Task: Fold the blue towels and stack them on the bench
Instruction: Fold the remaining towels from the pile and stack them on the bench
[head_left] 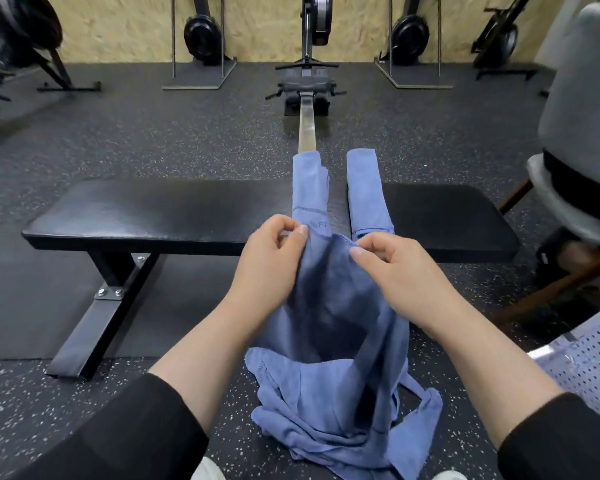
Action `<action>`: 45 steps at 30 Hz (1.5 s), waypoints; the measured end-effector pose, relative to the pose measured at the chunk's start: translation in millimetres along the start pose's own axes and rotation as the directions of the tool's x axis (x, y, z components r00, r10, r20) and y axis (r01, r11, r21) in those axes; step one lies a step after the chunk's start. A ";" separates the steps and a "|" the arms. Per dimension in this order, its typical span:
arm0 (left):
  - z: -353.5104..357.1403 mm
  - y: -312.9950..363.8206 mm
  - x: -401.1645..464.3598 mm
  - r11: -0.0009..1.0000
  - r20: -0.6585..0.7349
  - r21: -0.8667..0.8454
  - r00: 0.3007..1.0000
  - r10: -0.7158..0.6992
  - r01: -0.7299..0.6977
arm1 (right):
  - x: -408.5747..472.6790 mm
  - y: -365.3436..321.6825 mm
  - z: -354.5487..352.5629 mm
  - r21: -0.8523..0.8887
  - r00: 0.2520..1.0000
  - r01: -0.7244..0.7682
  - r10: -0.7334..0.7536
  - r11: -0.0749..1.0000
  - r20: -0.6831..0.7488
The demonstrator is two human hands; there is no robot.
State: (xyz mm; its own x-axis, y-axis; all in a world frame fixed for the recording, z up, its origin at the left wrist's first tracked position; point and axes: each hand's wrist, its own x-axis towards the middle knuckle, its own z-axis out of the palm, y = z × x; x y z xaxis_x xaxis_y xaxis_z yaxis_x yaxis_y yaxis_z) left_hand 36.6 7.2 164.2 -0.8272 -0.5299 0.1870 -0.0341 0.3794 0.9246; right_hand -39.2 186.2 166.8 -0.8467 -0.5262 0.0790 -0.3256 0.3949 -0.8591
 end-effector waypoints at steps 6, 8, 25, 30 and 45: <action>19.0 1.2 2.2 0.995 0.140 0.087 0.989 0.043 -0.056 | 14.7 2.7 6.9 -0.015 1.000 -0.004 0.004 1.000 -0.007; 21.0 1.3 2.7 0.985 0.214 0.161 0.976 0.034 -0.070 | 18.5 5.0 6.3 0.017 1.000 -0.016 0.015 1.000 0.016; -6.9 0.7 33.6 0.988 -0.174 0.154 0.984 0.029 -0.001 | 14.2 12.9 -9.9 0.024 0.997 -0.043 0.041 0.999 0.072; -6.5 4.6 22.0 0.971 -0.109 0.228 0.989 0.102 -0.075 | 13.2 12.6 -5.8 -0.025 0.998 0.018 -0.016 1.000 0.065; 12.5 3.6 7.7 0.899 0.237 0.395 0.966 0.101 -0.191 | 9.6 11.1 -5.7 -0.011 0.993 0.048 -0.047 0.999 0.106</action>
State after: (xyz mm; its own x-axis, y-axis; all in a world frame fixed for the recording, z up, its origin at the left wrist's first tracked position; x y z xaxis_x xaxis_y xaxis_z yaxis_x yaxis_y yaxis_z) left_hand 23.0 13.9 164.9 -0.9358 -0.2935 0.1952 -0.0940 0.7416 0.6643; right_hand -53.4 189.9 161.0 -0.7813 -0.6207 0.0654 -0.3706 0.3770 -0.8488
